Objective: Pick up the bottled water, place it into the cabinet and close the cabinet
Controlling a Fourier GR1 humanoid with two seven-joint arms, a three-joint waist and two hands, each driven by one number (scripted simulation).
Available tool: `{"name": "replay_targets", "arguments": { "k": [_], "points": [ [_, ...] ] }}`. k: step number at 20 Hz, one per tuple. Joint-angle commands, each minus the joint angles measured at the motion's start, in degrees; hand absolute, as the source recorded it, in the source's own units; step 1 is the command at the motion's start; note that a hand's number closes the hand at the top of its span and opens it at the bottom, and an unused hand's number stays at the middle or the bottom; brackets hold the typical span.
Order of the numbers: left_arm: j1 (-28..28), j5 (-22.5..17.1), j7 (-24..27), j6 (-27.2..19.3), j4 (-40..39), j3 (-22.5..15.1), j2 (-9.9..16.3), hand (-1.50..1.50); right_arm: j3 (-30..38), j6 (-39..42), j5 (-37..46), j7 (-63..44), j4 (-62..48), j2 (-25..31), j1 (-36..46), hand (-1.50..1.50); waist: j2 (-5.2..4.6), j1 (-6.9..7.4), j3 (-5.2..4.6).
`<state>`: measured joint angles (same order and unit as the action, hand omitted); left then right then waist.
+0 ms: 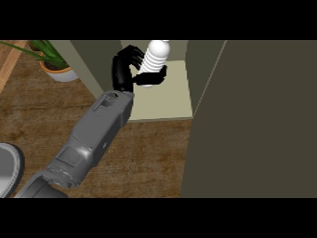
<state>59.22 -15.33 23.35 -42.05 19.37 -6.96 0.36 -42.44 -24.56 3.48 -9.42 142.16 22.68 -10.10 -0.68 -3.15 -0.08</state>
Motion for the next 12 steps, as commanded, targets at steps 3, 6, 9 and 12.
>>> {"name": "replay_targets", "arguments": {
  "k": [3, 6, 9, 12],
  "points": [
    [3.07, -0.65, 1.93, -0.86, -6.43, 2.22, -0.35, 1.50, -1.55, 0.10, 2.75, -3.90, 4.42, 0.68, 0.19, -1.50, -0.19, -0.19, -0.01],
    [3.35, 0.63, 3.33, -2.96, -8.92, 1.98, -0.35, 1.50, -3.34, -0.17, 3.23, -0.66, 3.11, 0.37, -0.96, -1.50, -0.22, -0.64, 0.01],
    [0.37, 1.80, 6.98, -2.82, -10.40, 1.85, 0.23, -1.50, -2.65, -0.25, 2.39, -0.94, 5.47, 1.64, -1.85, -1.50, -0.30, -0.65, -0.01],
    [3.85, 3.53, 2.31, -3.76, -14.54, 0.57, 1.56, -1.50, -2.02, 0.07, 1.26, 0.26, 5.41, 2.31, -1.94, -1.50, -0.60, -1.58, 0.02]
  ]
}}
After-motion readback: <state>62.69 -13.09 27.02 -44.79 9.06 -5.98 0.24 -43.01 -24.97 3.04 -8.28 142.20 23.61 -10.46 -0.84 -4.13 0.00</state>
